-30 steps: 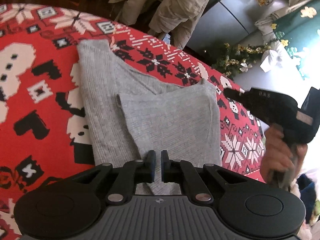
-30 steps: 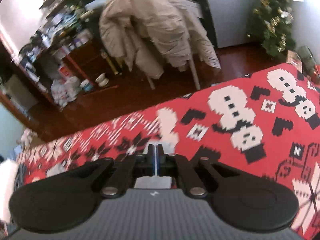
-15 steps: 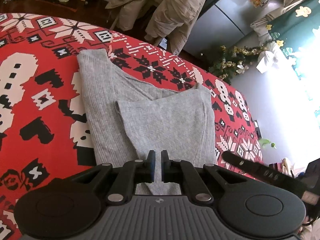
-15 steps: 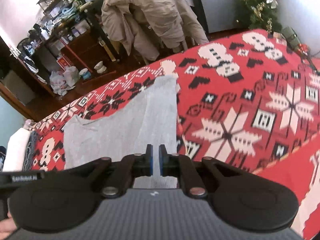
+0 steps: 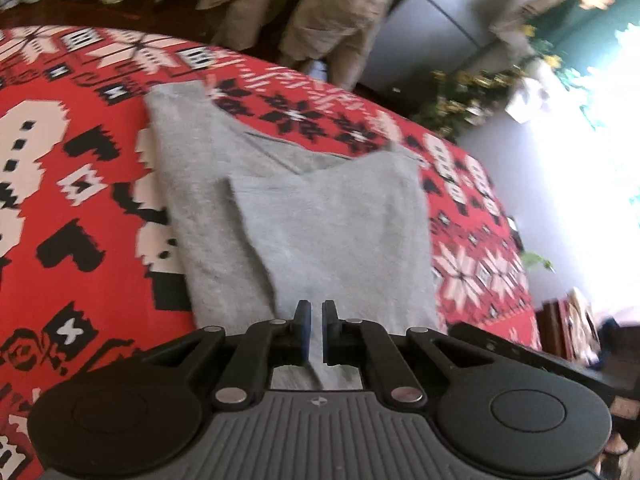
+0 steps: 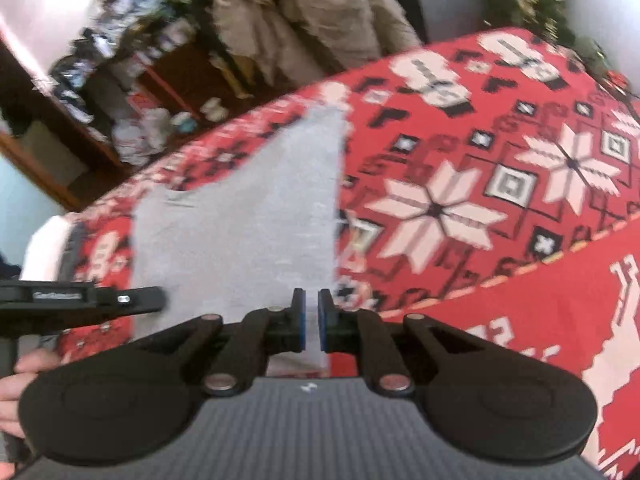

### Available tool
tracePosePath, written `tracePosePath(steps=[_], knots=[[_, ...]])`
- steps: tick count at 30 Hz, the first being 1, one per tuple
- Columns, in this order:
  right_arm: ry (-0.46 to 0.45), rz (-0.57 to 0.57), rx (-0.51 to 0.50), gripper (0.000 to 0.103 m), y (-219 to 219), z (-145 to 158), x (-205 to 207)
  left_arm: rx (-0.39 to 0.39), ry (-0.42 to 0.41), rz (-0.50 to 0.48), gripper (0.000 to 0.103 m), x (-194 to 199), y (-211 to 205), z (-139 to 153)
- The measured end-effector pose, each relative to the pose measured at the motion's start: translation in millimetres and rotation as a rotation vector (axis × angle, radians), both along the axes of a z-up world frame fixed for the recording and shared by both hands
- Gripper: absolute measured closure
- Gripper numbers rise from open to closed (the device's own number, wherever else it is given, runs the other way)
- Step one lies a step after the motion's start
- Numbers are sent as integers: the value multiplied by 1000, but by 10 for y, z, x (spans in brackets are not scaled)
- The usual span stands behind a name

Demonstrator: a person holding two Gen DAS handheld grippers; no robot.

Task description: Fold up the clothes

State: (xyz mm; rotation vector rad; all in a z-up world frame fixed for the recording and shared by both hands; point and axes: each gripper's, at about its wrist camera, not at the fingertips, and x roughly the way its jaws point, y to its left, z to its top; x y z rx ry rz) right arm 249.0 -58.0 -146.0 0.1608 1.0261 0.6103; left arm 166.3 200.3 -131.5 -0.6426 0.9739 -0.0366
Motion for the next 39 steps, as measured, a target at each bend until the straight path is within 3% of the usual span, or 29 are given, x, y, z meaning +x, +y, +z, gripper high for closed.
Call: tracePosePath(steps=[4, 8, 11, 16, 21, 29, 32, 33, 37, 39], knots=[[37, 56, -36, 95, 149, -73, -60, 2, 11, -42, 99, -76, -81, -79], [4, 91, -94, 100, 149, -103, -193, 30, 18, -54, 99, -184, -88, -98], [6, 104, -95, 97, 96, -74, -255, 20, -1, -38, 99, -277, -64, -60], [-111, 129, -31, 95, 253, 155, -388, -12, -28, -41, 99, -268, -82, -17], [-70, 122, -110, 98, 557, -76, -268, -11, -28, -54, 99, -225, -134, -41], [-96, 188, -144, 96, 375, -8, -610, 10, -78, -72, 98, -377, -181, 139], [-122, 169, -128, 96, 304, 149, -789, 75, -120, -57, 92, -625, -235, 368], [-130, 165, -117, 95, 270, 223, -852, 80, -121, -42, 86, -739, -250, 426], [-186, 153, -87, 91, 102, 606, -1152, 103, -124, 10, 76, -1206, -353, 664], [-222, 143, -80, 86, -1, 834, -1324, 114, -125, 35, 64, -1443, -411, 784]])
